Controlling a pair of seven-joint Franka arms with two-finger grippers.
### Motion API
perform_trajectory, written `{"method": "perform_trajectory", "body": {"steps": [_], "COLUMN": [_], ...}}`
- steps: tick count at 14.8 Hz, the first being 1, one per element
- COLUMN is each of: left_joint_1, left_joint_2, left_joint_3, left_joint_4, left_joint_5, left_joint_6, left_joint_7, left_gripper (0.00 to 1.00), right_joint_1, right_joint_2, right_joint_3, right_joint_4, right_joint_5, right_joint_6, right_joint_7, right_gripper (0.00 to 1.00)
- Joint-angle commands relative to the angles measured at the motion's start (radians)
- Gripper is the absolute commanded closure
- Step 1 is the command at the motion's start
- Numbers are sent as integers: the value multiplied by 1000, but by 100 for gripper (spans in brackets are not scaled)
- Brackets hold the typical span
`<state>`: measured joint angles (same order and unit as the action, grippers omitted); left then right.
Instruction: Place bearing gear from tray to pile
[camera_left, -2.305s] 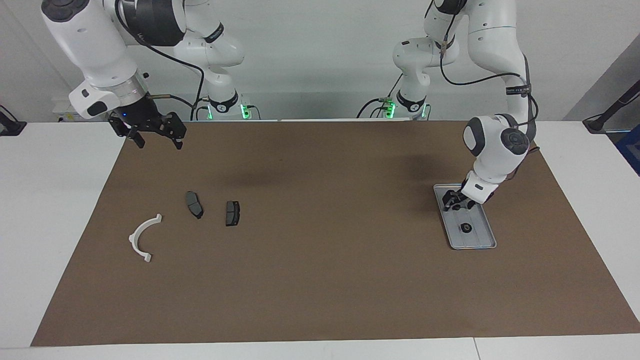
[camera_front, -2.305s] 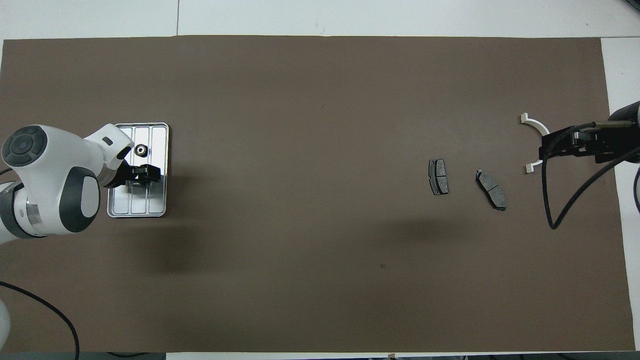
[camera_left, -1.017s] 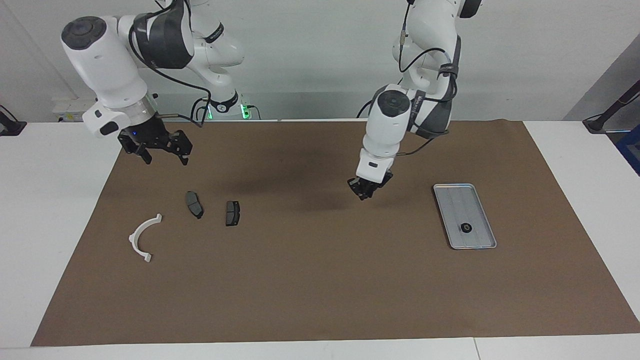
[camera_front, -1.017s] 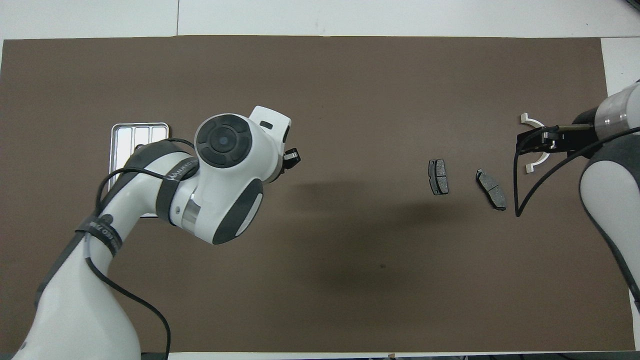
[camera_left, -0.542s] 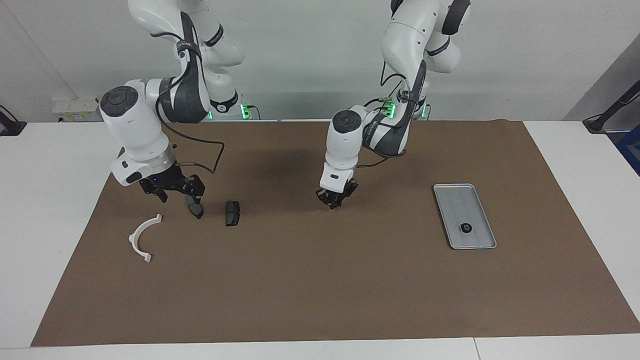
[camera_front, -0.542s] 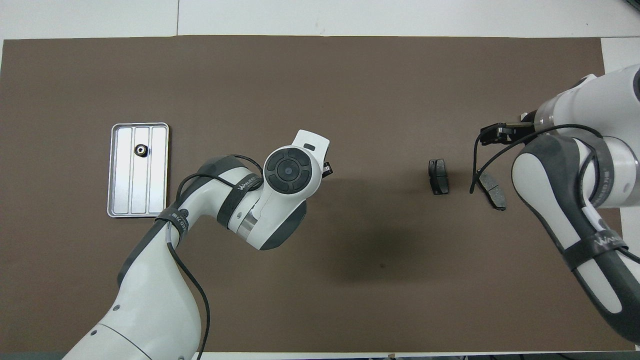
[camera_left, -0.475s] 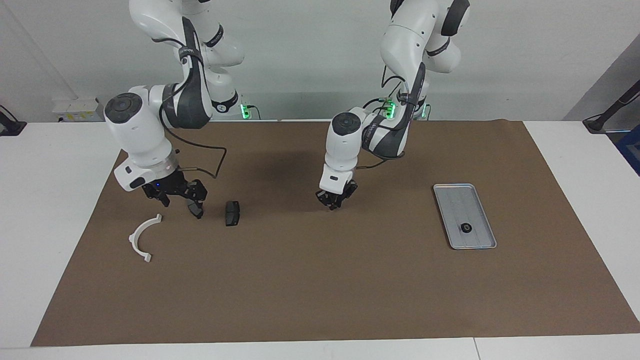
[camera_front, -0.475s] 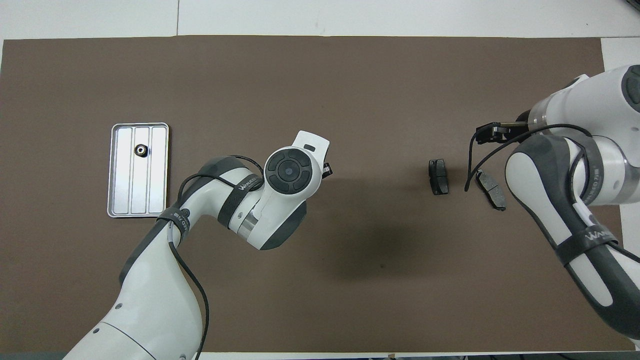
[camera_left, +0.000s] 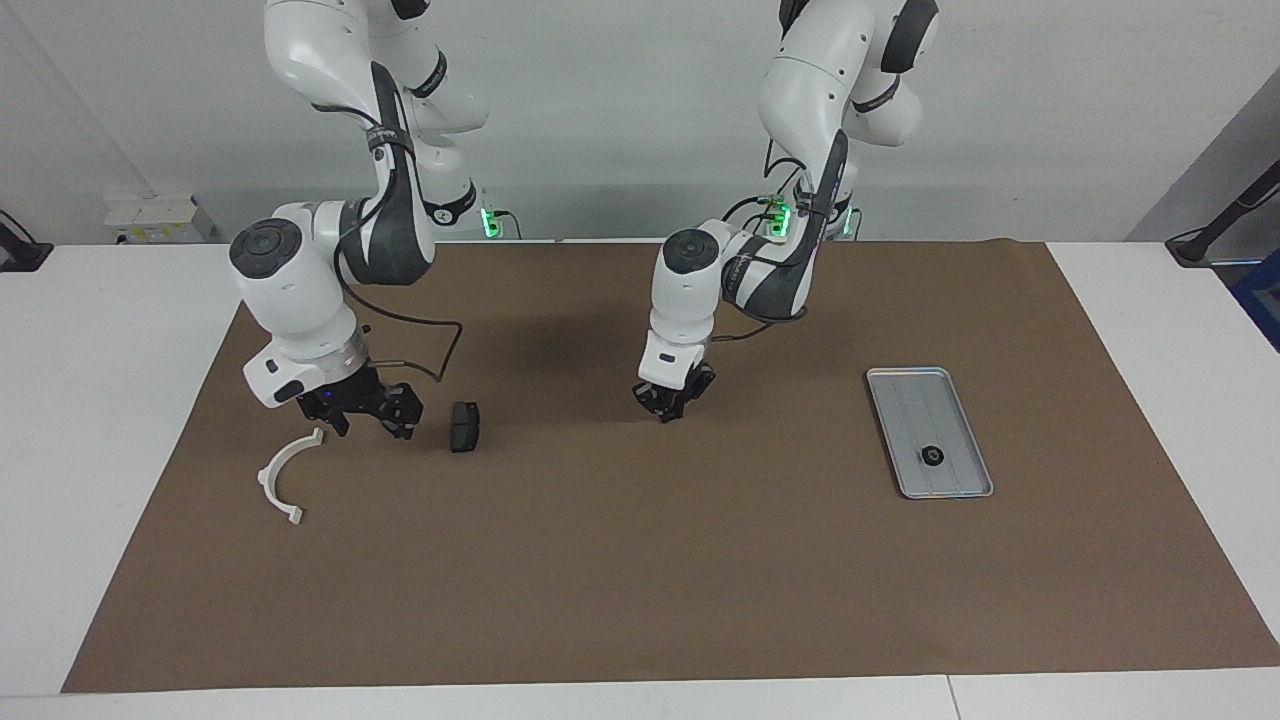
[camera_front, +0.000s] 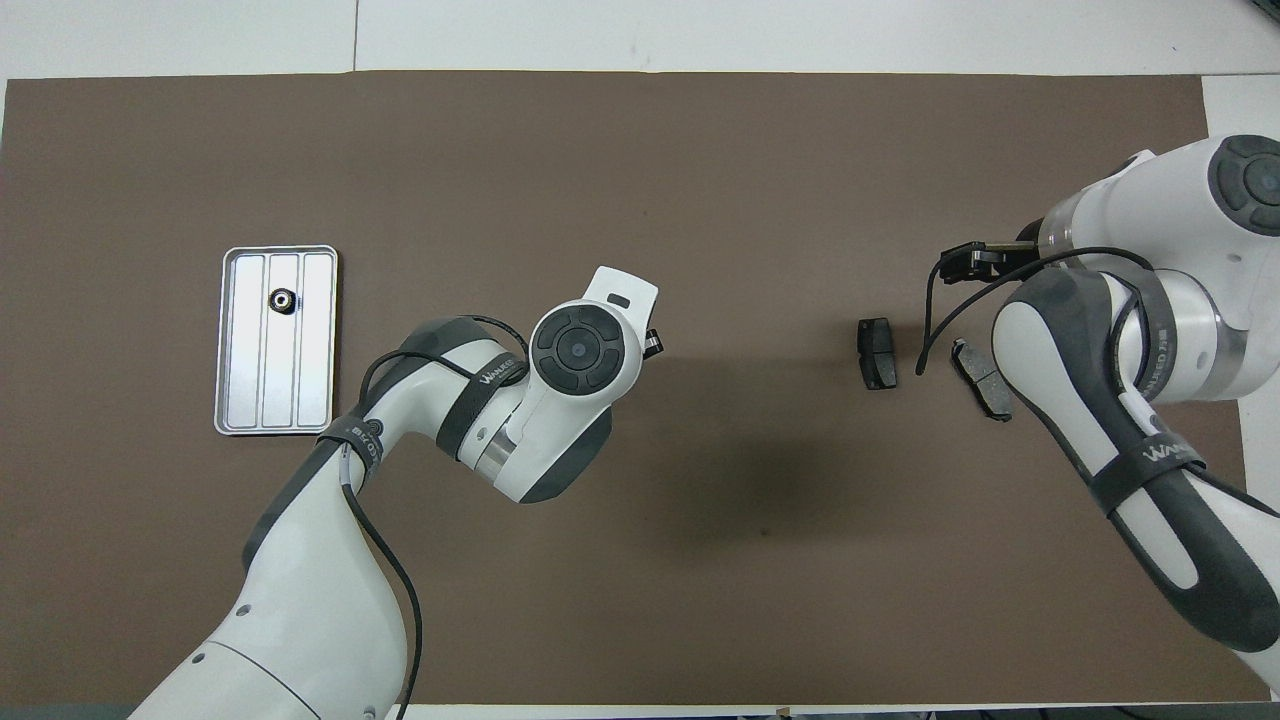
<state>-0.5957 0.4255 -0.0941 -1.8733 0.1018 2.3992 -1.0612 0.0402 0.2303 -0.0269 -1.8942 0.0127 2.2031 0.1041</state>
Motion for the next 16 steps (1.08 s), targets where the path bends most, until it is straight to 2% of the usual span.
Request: {"method": "perform_trajectory", "body": {"steps": [1,3,4,7,10,13,16], "left_joint_1": [-18,3,36,198,426,629,683], "left_joint_2": [-17,-51,-109,-255,-260,-254,-208], "left_joint_3": [19,19,17,19,24,22,24], "left_joint_4": [17,115,140,193,313,260,139], "left_joint_5": [24,26,15,-59,-71,-91,-91], "left_joint_6": [-30,-208,-286,-458,-682,-586,-341], "left_joint_7": [-22,6,67,330,733,1033,1077], "left_gripper": [0,0,0,0,0,2,3], "right_joint_1": [-2,24,35,160,300,432,533], "right_joint_2": [-3,-3,-3,-3,6,87,180], "right_joint_3": [4,4,4,2,2,2,1], "right_joint_4": [1,1,4,10,59,167,268], "right_joint_5": [18,18,18,4,6,6,0], "right_joint_6": [6,1,-3,-8,-38,-63,-94], "right_joint_7": [14,20,55,326,588,863,1031], "right_gripper": [0,0,0,0,0,0,0]}}
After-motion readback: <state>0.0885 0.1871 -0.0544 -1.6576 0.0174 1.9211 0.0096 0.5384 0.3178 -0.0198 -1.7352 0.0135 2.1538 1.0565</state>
